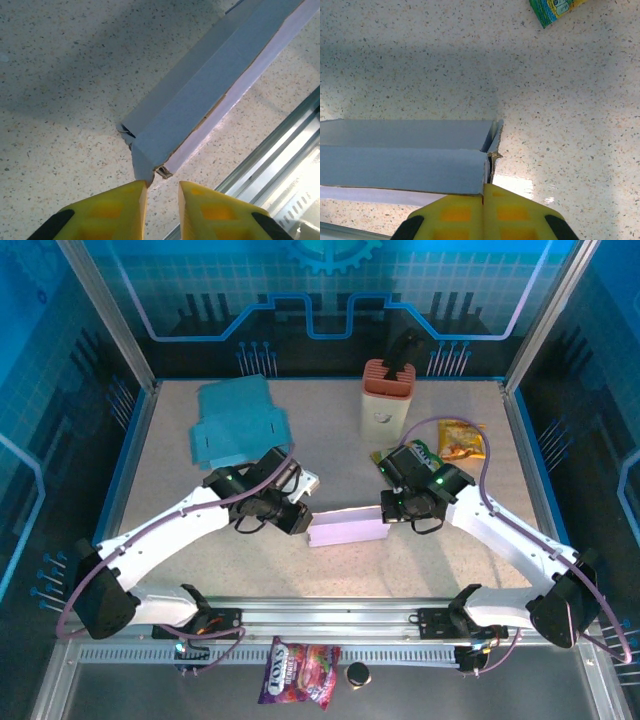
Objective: Fold the paper box
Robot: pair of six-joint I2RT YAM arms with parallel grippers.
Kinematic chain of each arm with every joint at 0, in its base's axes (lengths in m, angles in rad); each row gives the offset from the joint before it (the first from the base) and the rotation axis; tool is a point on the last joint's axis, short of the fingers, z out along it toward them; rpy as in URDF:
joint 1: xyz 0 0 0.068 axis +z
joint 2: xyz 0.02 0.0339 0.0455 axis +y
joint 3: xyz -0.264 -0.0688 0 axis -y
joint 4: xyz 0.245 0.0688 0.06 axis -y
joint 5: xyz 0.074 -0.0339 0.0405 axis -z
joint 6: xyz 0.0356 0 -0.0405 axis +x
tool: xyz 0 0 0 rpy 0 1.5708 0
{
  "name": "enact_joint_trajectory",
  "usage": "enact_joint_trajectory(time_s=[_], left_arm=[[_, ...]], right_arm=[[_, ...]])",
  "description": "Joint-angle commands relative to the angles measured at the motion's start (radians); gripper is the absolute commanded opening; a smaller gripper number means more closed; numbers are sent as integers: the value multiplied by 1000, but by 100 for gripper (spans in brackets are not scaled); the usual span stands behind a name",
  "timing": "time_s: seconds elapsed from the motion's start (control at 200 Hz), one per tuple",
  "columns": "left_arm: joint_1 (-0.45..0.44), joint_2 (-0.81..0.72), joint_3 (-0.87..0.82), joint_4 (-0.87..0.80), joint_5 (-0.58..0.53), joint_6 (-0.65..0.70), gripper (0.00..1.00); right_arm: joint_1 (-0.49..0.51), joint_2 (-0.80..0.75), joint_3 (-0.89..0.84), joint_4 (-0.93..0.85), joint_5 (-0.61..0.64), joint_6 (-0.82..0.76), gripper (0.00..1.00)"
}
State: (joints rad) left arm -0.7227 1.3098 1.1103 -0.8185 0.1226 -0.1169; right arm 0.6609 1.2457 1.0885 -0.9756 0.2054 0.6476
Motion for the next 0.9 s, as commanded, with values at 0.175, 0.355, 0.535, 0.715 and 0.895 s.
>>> enact_joint_trajectory(time_s=[0.175,0.355,0.535,0.715,0.895], left_arm=[[-9,11,25,3,-76,21,23],[-9,23,26,16,-73,19,23],[-8,31,28,25,-60,13,21],[-9,34,29,28,-54,9,13],[-9,45,33,30,-45,-1,5]], right_arm=[[12,3,1,-35,-14,14,0],[11,1,-4,-35,-17,15,0],[10,1,-5,-34,-16,16,0],[10,-2,-7,-32,-16,17,0],[9,-5,-8,-32,-18,17,0]])
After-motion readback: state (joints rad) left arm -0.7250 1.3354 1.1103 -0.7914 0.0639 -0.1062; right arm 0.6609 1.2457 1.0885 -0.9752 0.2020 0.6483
